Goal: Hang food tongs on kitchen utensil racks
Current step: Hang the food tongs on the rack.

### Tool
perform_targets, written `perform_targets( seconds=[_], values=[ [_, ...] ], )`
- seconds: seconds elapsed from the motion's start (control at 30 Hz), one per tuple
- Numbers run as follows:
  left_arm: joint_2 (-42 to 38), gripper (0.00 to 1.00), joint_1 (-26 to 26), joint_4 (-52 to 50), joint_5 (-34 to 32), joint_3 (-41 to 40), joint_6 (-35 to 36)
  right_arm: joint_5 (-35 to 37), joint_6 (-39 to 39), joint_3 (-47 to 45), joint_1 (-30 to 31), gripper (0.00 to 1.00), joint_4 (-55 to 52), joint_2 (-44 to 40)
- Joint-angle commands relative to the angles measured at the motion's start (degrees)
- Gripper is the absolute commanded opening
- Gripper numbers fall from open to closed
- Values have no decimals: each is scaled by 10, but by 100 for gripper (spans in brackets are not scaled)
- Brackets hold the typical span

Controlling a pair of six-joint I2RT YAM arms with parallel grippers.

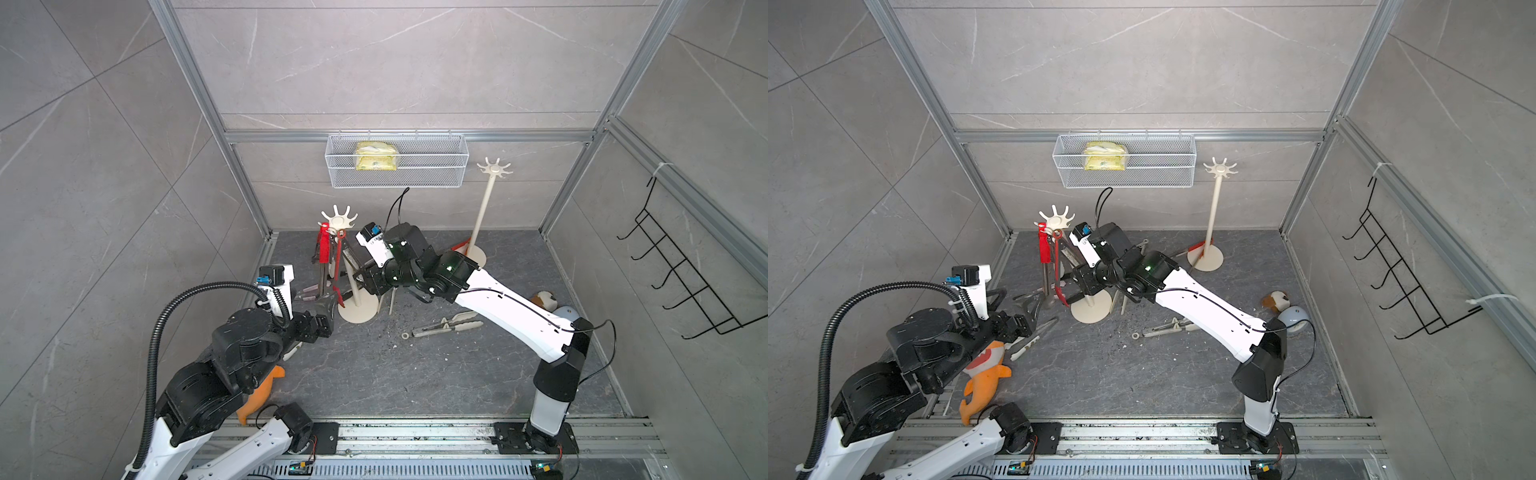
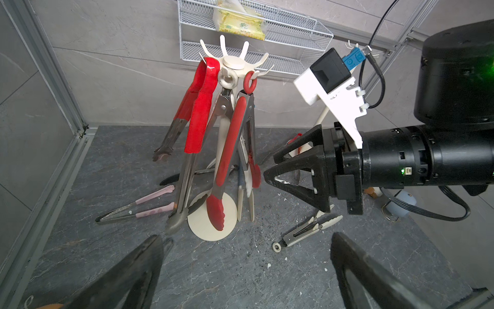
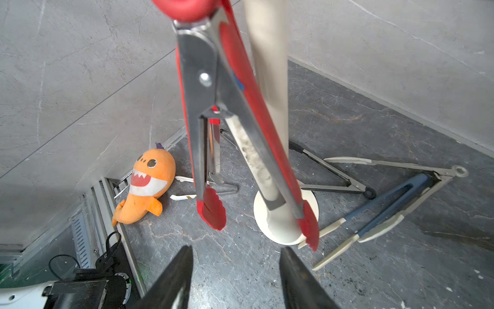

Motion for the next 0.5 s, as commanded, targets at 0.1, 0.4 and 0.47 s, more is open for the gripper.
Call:
perform_targets(
  seconds=[0.1, 0.4, 0.47],
  values=[
    [4, 99, -2, 34, 12, -3, 10, -12, 1, -46, -14, 64, 9, -55],
    [-2, 99, -2, 43, 17, -11, 13, -13, -34, -137, -28, 88, 27, -121],
    [-2, 99, -1, 43, 15, -11, 13, -12, -42, -153, -29, 92, 26, -135]
  ],
)
